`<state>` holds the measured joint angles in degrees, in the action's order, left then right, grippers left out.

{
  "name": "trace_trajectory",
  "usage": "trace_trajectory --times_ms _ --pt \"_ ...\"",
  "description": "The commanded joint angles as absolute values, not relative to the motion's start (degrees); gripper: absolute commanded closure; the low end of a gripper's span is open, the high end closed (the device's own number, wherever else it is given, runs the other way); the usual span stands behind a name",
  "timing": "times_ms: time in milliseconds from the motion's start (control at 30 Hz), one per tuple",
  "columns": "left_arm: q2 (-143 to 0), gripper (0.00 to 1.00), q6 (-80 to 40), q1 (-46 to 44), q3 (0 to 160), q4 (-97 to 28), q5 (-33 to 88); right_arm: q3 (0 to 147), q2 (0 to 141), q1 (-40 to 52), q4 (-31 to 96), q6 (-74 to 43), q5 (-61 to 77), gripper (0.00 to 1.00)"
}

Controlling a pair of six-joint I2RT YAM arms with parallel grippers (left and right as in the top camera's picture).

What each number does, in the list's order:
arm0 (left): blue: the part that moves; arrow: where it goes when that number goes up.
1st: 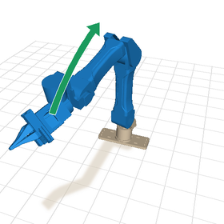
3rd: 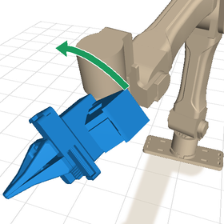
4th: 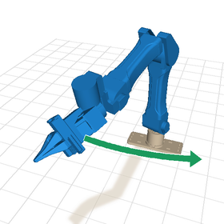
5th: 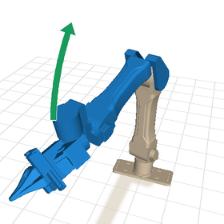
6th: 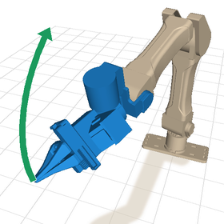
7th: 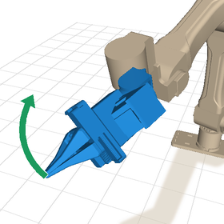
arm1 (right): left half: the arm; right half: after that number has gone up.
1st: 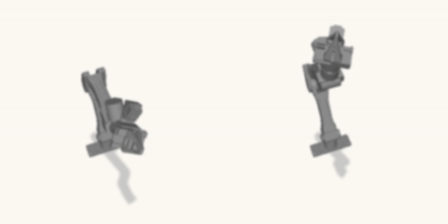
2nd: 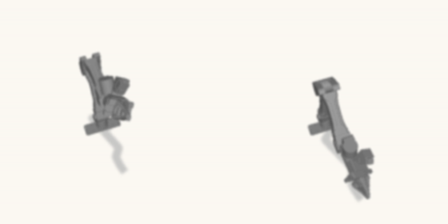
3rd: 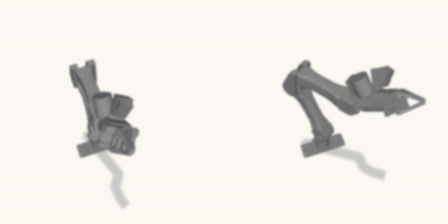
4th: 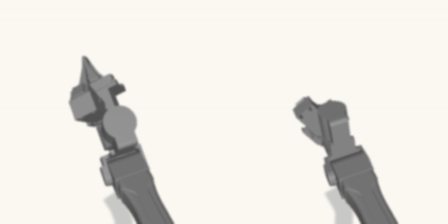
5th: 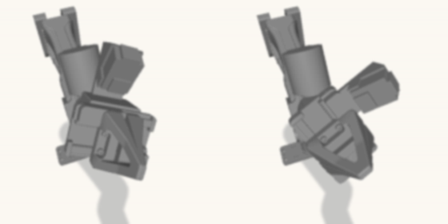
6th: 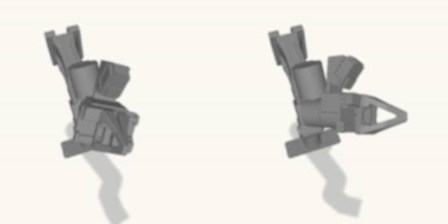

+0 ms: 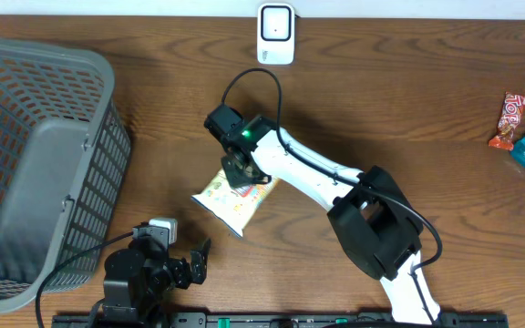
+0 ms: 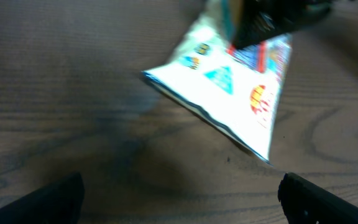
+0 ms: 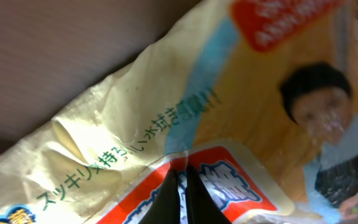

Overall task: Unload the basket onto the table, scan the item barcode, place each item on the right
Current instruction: 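Grasp the wet-wipes packet edge with the right gripper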

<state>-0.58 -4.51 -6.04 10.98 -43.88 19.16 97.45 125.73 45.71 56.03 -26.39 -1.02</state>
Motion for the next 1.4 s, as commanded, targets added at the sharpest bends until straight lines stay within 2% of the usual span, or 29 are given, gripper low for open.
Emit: trace_trajectory --times_ms 0,100,267,367,533,633,933,1367 --pt "-0.23 0.0 -4.43 -5.8 10.83 -46.41 19.4 96.62 126.32 43.86 60.2 -20.86 -8.84 0.99" --pt "-0.23 0.0 -4.43 -5.8 10.83 -46.41 19.4 96.64 125.8 42.0 62.83 -18.41 -15.05 0.99" --pt "-0.23 0.0 -4.43 -5.8 10.83 -46.41 19.4 97.93 121.62 38.35 62.35 -13.87 -13.58 0.99" --pt "-0.23 0.0 -4.43 -5.8 10.83 -46.41 19.4 99.37 118.1 36.93 61.49 -10.92 -6.04 0.99" --pt "-0.23 0.0 -4.43 -5.8 10.83 -46.41 19.4 99.5 114.59 37.89 54.94 -10.13 17.08 0.99" --pt "-0.23 0.0 -4.43 -5.8 10.83 -46.41 19.4 97.82 116.25 40.01 50.57 -10.2 20.95 0.99" --pt "-0.23 0.0 -4.43 -5.8 10.83 -46.41 19.4 97.56 124.49 46.06 50.0 -10.68 18.98 0.99" --pt "-0.23 0.0 -4.43 -5.8 10.83 -46.41 19.4 97.56 125.49 46.37 65.82 -10.66 3.51 0.99"
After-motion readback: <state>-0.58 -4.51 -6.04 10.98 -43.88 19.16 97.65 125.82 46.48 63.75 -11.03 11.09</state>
